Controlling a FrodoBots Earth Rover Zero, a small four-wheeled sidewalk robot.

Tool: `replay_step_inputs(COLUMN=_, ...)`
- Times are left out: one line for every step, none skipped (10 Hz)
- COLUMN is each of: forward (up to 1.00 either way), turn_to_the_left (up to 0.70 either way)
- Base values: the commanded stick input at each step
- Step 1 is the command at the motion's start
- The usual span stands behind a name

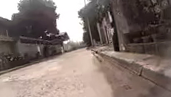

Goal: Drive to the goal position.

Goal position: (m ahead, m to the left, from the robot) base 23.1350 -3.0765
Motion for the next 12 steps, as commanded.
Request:
replay_step_inputs(forward=0.85, turn_to_the_left=0.0)
replay_step_inputs(forward=0.85, turn_to_the_left=0.0)
replay_step_inputs(forward=0.85, turn_to_the_left=0.0)
replay_step_inputs(forward=0.85, turn_to_the_left=0.0)
replay_step_inputs(forward=0.85, turn_to_the_left=0.0)
replay_step_inputs(forward=0.85, turn_to_the_left=0.0)
replay_step_inputs(forward=0.85, turn_to_the_left=0.0)
replay_step_inputs(forward=0.85, turn_to_the_left=0.0)
replay_step_inputs(forward=0.85, turn_to_the_left=0.0)
replay_step_inputs(forward=0.85, turn_to_the_left=0.0)
replay_step_inputs(forward=0.85, turn_to_the_left=0.0)
replay_step_inputs(forward=0.85, turn_to_the_left=0.0)
